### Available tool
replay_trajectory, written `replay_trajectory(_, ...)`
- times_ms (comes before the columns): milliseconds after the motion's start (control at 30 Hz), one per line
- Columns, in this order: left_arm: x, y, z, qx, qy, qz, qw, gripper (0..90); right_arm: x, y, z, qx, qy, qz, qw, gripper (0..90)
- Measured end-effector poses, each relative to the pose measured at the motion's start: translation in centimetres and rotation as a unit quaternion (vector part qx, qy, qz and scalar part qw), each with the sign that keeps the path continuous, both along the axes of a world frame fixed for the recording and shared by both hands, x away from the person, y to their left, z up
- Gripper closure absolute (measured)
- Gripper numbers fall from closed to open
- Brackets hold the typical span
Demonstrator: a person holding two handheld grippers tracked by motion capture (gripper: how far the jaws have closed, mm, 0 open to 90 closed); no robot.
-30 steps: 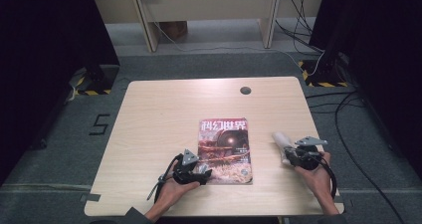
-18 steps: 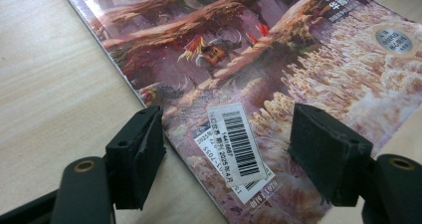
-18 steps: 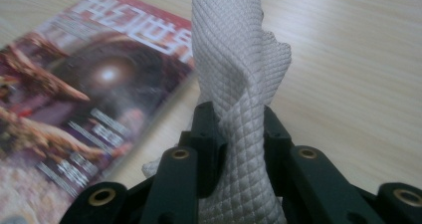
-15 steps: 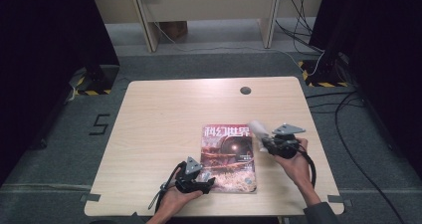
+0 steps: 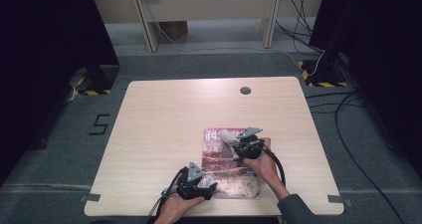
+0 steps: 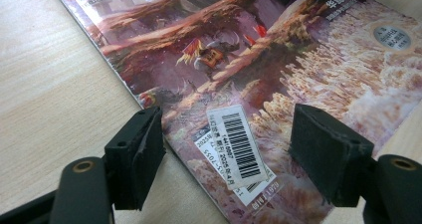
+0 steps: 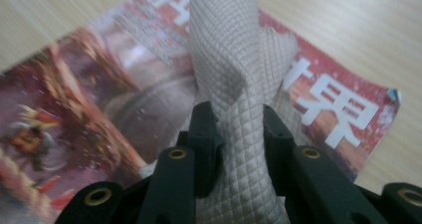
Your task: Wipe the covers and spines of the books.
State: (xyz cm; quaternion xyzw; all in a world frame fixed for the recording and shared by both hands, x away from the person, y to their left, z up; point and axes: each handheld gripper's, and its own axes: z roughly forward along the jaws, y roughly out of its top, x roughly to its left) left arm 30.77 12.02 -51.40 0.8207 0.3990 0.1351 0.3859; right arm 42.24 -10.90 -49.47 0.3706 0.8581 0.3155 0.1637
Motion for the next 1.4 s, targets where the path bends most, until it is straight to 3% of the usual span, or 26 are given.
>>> replay_trajectory(167,0.0,0.0,0.0,0.0,0.0,-0.001,1.0,28.1,0.4,-0.5,-0.1,0.0,-0.004,-0.008,1.0,72.3)
replay_trajectory(367,0.1,-0.1,0.1,0.001,0.003,-0.001,1.0,28.2,2.0,-1.9,-0.4,0.012,-0.006,-0.046,0.9988,71.7)
replay_trajectory(500,0.1,-0.1,0.1,0.003,0.004,-0.002,1.0,28.2,3.0,-2.9,-0.4,0.002,-0.017,-0.071,0.9973,71.7)
replay_trajectory(600,0.2,0.0,0.1,0.005,0.004,-0.004,1.0,28.1,3.6,-3.3,-0.3,0.007,-0.013,-0.089,0.9959,71.9)
replay_trajectory(700,0.3,0.0,0.1,0.003,0.006,-0.006,1.0,27.5,3.4,-2.9,-0.3,-0.008,-0.023,-0.081,0.9964,72.9)
replay_trajectory(800,0.2,0.0,0.1,0.001,0.005,-0.005,1.0,27.4,3.0,-2.2,-0.4,0.011,-0.013,-0.06,0.9981,72.8)
replay_trajectory(900,0.3,0.0,0.1,0.001,0.007,-0.006,1.0,27.3,2.8,-1.6,-0.3,0.006,-0.008,-0.049,0.9988,72.2)
replay_trajectory(933,0.2,0.0,0.1,0.002,0.005,-0.006,1.0,27.3,2.9,-1.7,-0.3,0.01,-0.006,-0.055,0.9984,72.2)
replay_trajectory(1000,0.2,-0.1,0.1,0.001,0.005,-0.005,1.0,27.4,3.5,-2.3,-0.5,0.006,-0.023,-0.073,0.997,72.3)
replay_trajectory(1033,0.2,-0.1,0.1,0.003,0.006,-0.005,1.0,27.4,4.2,-3.2,-0.5,0.0,-0.033,-0.099,0.9946,72.3)
replay_trajectory(1167,0.2,-0.2,0.1,0.003,0.006,-0.005,1.0,27.3,4.9,-4.2,-0.7,0.014,-0.032,-0.123,0.9918,72.5)
replay_trajectory(1300,0.2,-0.3,0.1,0.003,0.006,-0.006,1.0,27.2,4.7,-3.8,-0.5,0.0,-0.035,-0.113,0.9929,73.2)
replay_trajectory(1333,0.2,-0.3,0.1,0.003,0.006,-0.006,1.0,27.2,4.3,-3.2,-0.5,0.006,-0.029,-0.092,0.9954,73.2)
replay_trajectory(1400,0.2,-0.3,0.1,0.002,0.006,-0.006,1.0,27.2,3.9,-2.7,-0.5,0.007,-0.025,-0.08,0.9965,73.3)
